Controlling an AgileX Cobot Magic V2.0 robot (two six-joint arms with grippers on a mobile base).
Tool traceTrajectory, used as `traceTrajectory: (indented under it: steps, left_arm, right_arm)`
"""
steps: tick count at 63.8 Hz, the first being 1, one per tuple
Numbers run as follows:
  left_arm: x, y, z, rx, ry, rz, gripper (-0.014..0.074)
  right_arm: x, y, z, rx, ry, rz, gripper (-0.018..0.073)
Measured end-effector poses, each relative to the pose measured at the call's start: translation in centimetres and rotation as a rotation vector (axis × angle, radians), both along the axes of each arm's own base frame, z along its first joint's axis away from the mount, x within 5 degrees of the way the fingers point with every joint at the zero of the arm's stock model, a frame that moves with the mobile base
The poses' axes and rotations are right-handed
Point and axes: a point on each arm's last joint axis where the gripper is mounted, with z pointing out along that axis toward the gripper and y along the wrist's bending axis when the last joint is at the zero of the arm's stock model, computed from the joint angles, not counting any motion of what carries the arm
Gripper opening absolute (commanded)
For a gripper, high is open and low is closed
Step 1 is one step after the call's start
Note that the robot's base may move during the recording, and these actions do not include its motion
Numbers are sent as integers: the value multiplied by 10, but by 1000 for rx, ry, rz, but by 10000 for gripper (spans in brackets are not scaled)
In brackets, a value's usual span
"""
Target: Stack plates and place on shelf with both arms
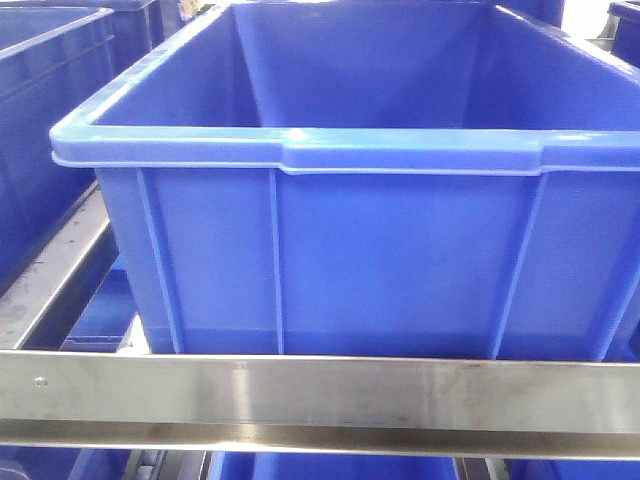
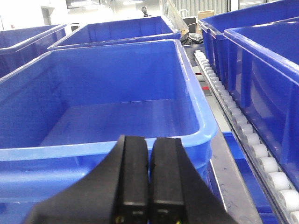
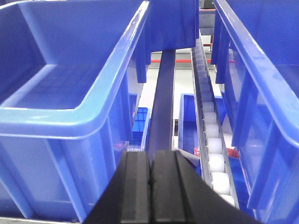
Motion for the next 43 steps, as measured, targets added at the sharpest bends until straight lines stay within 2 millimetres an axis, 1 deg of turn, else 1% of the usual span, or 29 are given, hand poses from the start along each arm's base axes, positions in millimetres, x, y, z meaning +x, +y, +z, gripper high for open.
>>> traceTrajectory:
  steps: [43]
  left_arm:
    - [0,0,0,0,0,0,80]
  right_arm:
    - [0,0,0,0,0,0,55]
